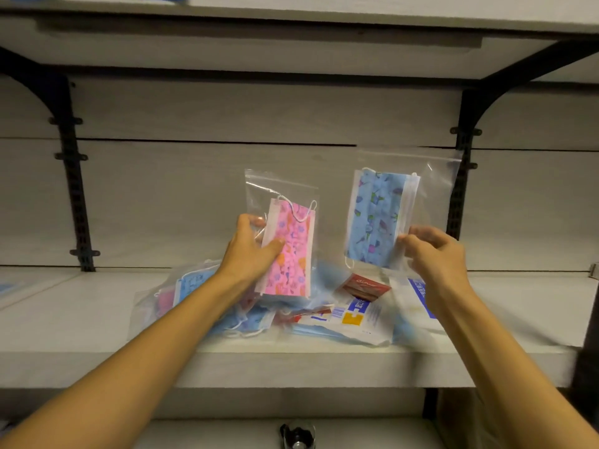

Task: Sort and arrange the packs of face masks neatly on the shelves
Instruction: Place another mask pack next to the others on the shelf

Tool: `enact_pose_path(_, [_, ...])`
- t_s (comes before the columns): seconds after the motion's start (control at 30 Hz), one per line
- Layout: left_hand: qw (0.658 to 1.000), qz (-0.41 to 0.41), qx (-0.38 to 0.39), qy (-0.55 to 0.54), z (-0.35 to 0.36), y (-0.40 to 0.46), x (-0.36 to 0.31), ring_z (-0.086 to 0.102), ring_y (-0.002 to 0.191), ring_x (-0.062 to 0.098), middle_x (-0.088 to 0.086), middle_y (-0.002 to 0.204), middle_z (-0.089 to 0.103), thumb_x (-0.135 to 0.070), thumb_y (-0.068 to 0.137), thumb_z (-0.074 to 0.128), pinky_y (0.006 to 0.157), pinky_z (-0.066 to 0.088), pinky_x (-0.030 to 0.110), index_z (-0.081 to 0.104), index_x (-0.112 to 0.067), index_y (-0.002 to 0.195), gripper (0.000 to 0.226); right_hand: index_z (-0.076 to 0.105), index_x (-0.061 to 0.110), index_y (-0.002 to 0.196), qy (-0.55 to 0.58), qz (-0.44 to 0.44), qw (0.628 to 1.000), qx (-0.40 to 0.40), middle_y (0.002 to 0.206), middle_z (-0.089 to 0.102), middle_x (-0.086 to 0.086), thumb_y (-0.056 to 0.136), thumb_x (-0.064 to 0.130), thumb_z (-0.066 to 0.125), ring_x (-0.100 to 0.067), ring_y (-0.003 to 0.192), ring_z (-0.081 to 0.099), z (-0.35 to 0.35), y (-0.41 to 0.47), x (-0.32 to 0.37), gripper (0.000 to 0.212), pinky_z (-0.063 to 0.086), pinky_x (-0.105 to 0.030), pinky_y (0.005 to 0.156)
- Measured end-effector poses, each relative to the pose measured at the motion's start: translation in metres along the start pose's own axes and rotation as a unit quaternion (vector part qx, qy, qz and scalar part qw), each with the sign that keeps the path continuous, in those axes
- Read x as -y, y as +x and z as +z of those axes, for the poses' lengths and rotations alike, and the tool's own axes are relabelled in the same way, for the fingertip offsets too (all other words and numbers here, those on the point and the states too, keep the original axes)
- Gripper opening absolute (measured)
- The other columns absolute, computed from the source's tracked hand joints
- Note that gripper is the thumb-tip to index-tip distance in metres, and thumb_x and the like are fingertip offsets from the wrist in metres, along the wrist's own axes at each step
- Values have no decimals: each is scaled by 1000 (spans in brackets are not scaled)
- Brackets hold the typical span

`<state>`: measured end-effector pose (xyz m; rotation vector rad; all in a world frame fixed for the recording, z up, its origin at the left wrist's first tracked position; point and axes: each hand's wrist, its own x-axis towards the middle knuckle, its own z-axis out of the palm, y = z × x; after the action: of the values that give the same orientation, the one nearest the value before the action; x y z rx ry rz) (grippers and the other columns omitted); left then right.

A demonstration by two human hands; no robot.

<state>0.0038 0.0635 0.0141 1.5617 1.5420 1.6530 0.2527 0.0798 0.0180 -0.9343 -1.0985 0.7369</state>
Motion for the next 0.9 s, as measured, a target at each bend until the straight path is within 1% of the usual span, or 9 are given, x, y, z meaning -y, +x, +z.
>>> enact_pose_path(0.1, [998,-18,-57,-32,-14,-12,-4,67,81,29,6,94,62,-17,88,59,76,57,49,36,-21,107,30,65,14,82,17,18,999,32,89,67,-5,80,3,61,-17,82,59,13,-5,0,12,47,-27,69])
enact_pose_path(0.17, [996,-34,-74,-41,-25,-21,-7,65,74,24,4,90,60,-19,88,53,64,58,39,37,-18,109,26,66,14,83,23,30,998,52,95,68,-8,78,7,62,-21,89,61,24,-11,-2,9,51,-32,76])
enact_pose_path(0.23, [995,-49,-83,-41,-39,-29,-8,61,66,18,3,85,57,-18,89,49,52,53,29,38,-15,111,25,65,13,82,26,39,996,79,94,68,-7,80,8,61,-20,88,61,36,-19,-4,7,51,-30,67])
enact_pose_path(0.3, [994,-62,-83,-39,-55,-36,-8,65,71,22,7,91,59,-14,88,49,60,57,36,39,-15,109,23,64,11,89,29,51,992,109,91,68,-3,85,9,61,-17,83,63,47,-28,-5,6,56,-32,60])
enact_pose_path(0.37, [994,-65,-83,-35,-72,-43,-6,68,77,25,10,98,62,-7,87,52,69,59,40,42,-16,106,23,63,11,93,23,51,990,131,90,67,-3,87,11,62,-15,80,63,58,-37,-6,6,57,-38,71])
enact_pose_path(0.53, [995,-23,-86,45,-123,-62,1,59,74,9,4,98,60,5,80,64,48,50,14,55,-14,111,37,61,19,82,17,28,987,159,87,66,-4,86,10,65,-13,74,58,92,-55,0,10,46,-28,70])
enact_pose_path(0.63, [994,-29,-92,54,-156,-71,7,61,82,8,-1,97,62,-1,80,71,55,50,12,59,-15,108,33,65,18,85,-7,7,981,191,92,67,-4,86,13,65,-18,84,60,113,-70,11,4,48,-31,75])
enact_pose_path(0.73, [986,-20,-128,106,-192,-81,12,59,80,8,-1,93,64,-8,79,75,62,46,8,66,-10,100,23,64,20,80,-11,-25,978,207,81,66,-2,85,11,67,-14,75,58,137,-90,22,11,47,-26,70])
enact_pose_path(0.9, [963,27,-188,192,-267,-105,19,53,72,0,-11,90,63,-20,82,73,56,38,8,66,-20,89,9,65,20,75,3,-59,976,212,72,65,1,85,9,69,-9,64,59,185,-138,36,15,48,-15,54])
